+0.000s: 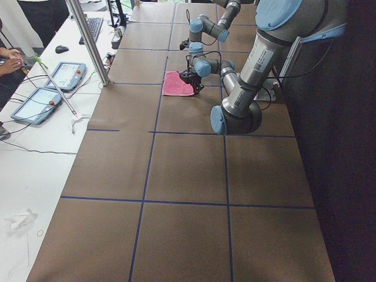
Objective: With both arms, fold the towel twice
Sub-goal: 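Close both grippers on the near towel corners, pinching the edge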
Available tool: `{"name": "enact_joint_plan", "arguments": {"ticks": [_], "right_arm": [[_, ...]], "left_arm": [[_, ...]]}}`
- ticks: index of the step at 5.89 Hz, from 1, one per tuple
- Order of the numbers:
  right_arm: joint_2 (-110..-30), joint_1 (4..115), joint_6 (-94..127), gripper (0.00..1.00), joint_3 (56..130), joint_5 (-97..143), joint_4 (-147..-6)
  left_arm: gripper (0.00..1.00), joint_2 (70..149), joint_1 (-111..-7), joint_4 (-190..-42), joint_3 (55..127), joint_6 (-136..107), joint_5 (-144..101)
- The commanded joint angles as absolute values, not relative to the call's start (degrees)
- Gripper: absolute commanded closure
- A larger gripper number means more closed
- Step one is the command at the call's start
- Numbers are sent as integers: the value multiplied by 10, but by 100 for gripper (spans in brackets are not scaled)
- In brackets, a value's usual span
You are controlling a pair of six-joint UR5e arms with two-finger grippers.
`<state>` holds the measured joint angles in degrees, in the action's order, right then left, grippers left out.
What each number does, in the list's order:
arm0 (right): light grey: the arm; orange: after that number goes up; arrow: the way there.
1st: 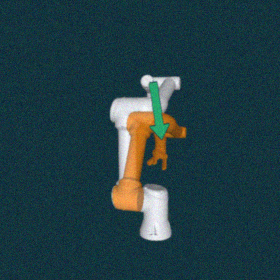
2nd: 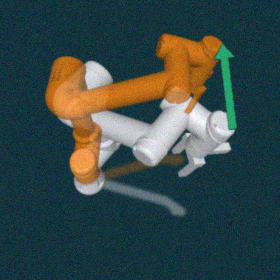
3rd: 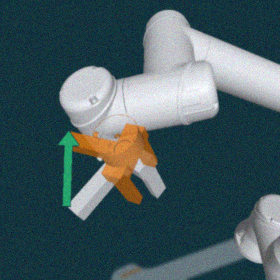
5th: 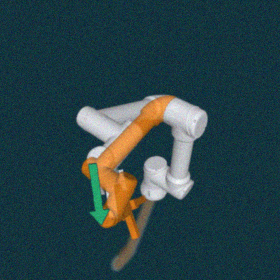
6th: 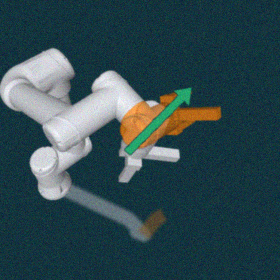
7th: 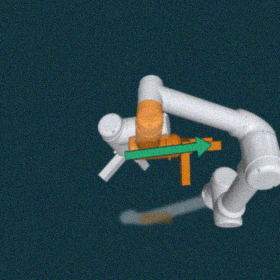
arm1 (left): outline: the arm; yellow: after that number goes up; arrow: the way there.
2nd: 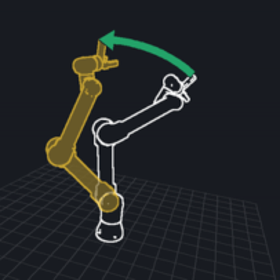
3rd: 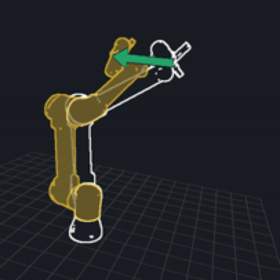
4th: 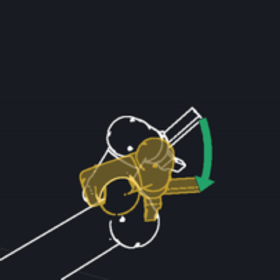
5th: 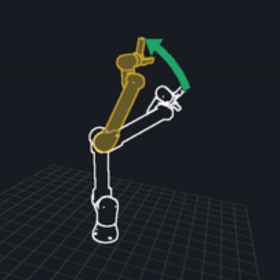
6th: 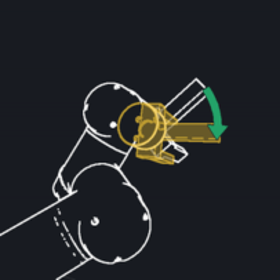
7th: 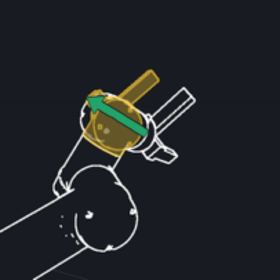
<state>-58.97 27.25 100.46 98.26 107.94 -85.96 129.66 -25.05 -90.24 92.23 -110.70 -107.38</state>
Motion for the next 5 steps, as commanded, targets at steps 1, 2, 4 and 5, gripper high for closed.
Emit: {"name": "enact_joint_plan", "arguments": {"ticks": [1,2,4,5], "right_arm": [[-590,272,1005,0,983,1079,-860],[-590,272,1005,0,983,1079,-860],[-593,272,1004,0,975,1079,-860],[-593,271,1004,0,958,1079,-853]], "left_arm": [[92,1297,-250,-904,924,-1103,-1074],[97,1297,-250,-904,925,-1103,-1074],[100,1297,-250,-904,925,-1100,-1074],[100,1298,-250,-904,925,-1100,-1074]]}}
